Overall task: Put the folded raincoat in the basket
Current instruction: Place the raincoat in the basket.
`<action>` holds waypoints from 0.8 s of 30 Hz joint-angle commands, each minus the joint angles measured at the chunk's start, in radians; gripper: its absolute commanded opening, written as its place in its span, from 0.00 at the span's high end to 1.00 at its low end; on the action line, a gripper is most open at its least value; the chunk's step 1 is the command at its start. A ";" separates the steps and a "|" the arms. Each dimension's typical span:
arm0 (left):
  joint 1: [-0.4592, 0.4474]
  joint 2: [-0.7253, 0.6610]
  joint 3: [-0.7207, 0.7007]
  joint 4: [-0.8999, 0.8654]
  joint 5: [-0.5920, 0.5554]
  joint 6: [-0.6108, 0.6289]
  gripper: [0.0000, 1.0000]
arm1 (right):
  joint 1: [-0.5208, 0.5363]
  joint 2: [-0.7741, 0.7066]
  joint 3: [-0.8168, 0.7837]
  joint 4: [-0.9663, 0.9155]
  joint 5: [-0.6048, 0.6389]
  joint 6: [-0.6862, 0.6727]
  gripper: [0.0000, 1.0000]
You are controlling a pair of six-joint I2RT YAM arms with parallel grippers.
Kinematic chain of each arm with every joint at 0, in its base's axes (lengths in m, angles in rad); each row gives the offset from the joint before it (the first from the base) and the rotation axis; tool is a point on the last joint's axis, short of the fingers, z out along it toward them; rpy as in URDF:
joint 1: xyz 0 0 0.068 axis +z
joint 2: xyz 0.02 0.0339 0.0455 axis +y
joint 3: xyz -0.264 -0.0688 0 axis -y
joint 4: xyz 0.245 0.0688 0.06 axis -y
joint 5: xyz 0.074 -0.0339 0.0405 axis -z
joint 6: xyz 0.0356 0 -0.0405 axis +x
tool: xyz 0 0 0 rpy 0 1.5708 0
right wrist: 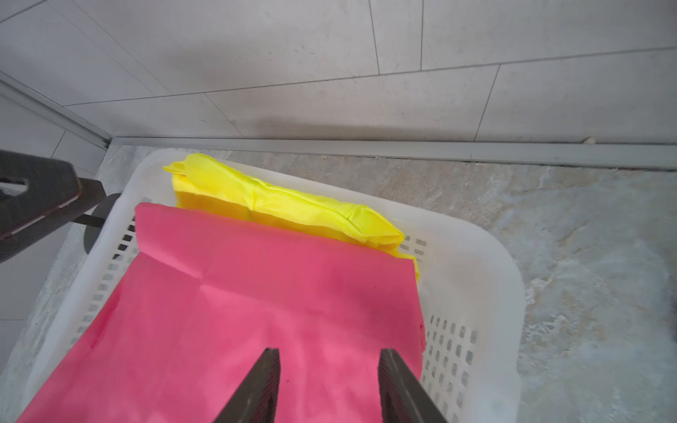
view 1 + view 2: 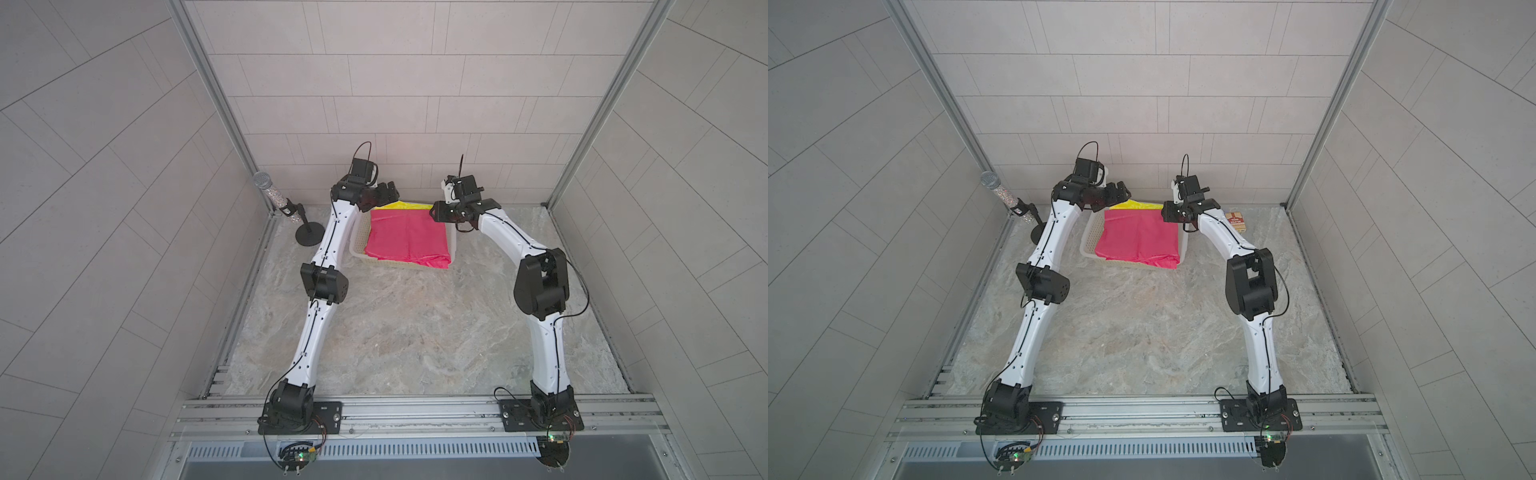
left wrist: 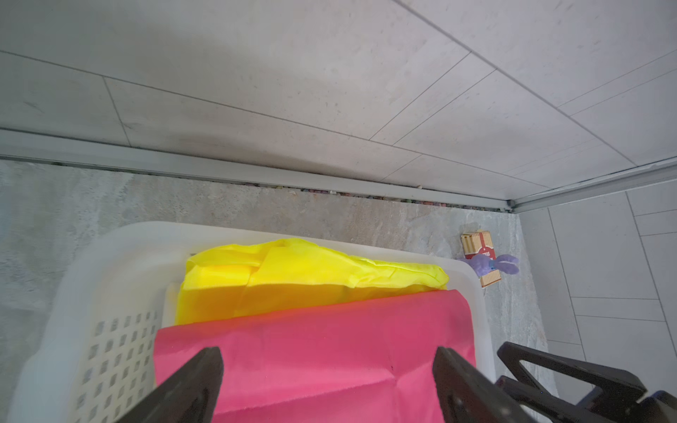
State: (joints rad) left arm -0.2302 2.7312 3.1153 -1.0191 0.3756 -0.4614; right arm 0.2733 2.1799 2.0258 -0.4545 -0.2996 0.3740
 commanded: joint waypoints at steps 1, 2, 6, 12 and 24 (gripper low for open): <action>0.025 -0.081 0.050 -0.131 -0.028 0.054 0.03 | 0.018 -0.110 -0.029 -0.067 0.007 -0.021 0.48; 0.024 -0.097 0.050 -0.178 -0.038 0.072 0.02 | 0.024 -0.137 -0.059 -0.074 0.015 -0.027 0.47; 0.019 -0.142 0.032 -0.351 -0.033 0.132 0.02 | 0.048 -0.212 -0.148 -0.139 0.050 -0.043 0.45; -0.046 -0.177 -0.015 -0.503 -0.144 0.158 0.03 | 0.089 -0.310 -0.270 -0.192 0.077 -0.037 0.44; -0.184 -0.313 0.050 -0.382 -0.380 0.360 0.05 | 0.175 -0.480 -0.547 -0.021 0.099 -0.026 0.44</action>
State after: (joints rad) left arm -0.3939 2.5412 3.1111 -1.4609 0.1452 -0.2142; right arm 0.4339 1.7893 1.5284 -0.5701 -0.2222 0.3412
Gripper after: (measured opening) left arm 0.951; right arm 0.557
